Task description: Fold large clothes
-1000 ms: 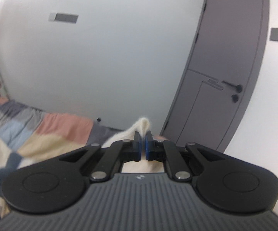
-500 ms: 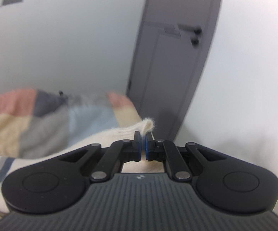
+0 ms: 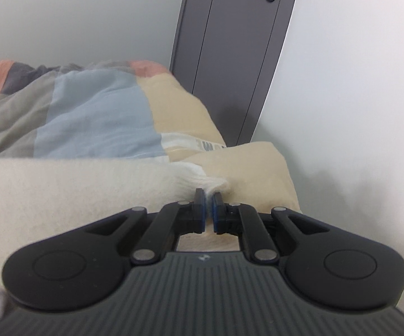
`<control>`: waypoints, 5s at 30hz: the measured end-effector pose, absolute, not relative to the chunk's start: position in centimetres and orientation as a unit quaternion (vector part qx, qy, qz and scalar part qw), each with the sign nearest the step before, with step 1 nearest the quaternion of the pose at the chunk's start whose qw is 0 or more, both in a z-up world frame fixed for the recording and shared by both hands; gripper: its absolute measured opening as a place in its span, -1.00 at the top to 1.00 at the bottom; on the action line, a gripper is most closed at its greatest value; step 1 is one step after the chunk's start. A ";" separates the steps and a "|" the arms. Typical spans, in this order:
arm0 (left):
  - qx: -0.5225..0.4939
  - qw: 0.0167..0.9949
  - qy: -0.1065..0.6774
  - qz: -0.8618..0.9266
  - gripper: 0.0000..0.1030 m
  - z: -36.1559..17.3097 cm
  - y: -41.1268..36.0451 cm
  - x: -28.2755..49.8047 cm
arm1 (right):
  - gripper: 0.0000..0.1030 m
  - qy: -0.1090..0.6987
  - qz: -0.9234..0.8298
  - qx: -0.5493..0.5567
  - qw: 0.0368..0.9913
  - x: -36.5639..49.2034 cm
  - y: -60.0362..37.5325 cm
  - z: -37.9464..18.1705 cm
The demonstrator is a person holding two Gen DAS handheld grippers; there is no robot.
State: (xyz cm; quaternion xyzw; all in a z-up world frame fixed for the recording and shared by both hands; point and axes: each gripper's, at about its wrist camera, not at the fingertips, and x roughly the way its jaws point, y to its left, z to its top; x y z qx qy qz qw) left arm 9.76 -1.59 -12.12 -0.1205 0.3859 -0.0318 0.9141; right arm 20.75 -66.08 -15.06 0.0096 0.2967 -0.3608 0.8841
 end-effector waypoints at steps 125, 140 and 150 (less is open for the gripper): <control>-0.231 0.794 0.357 0.435 0.00 -11.3 43.7 20.3 | -0.01 0.321 0.006 0.097 0.942 20.9 -20.2 -14.7; -0.174 0.866 0.290 0.369 -0.32 2.5 31.4 16.0 | -0.01 0.274 0.038 0.083 0.957 16.2 -20.9 -11.3; -0.180 0.900 0.306 0.252 -0.32 3.3 19.7 13.2 | -0.01 0.246 0.059 0.069 0.965 12.6 -21.8 -8.6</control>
